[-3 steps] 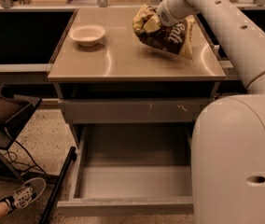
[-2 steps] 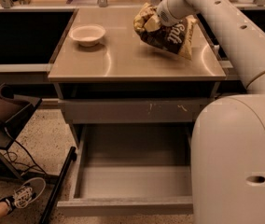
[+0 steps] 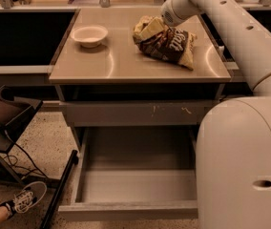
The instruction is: Pick brown chip bag from middle drawer and place on counter
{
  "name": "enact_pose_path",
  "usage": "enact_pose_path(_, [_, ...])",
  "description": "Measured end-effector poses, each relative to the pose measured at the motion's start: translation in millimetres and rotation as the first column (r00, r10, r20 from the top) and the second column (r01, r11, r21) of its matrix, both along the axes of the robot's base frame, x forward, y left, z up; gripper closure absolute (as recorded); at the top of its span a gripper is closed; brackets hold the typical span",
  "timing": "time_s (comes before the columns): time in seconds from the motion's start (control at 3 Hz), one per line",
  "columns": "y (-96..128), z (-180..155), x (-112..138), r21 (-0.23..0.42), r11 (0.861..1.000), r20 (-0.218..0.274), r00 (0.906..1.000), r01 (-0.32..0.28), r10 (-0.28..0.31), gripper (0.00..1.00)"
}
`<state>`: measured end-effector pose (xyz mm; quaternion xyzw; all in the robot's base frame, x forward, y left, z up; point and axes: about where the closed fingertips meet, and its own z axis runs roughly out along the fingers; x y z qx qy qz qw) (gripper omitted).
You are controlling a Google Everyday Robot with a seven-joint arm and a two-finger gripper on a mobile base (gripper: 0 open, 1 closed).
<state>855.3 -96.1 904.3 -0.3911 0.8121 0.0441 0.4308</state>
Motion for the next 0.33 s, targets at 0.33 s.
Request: enact_pose_path(0.33, [0.0,0.0,0.0,0.0,1.0,0.0,1.0,0.0,0.0,0.0])
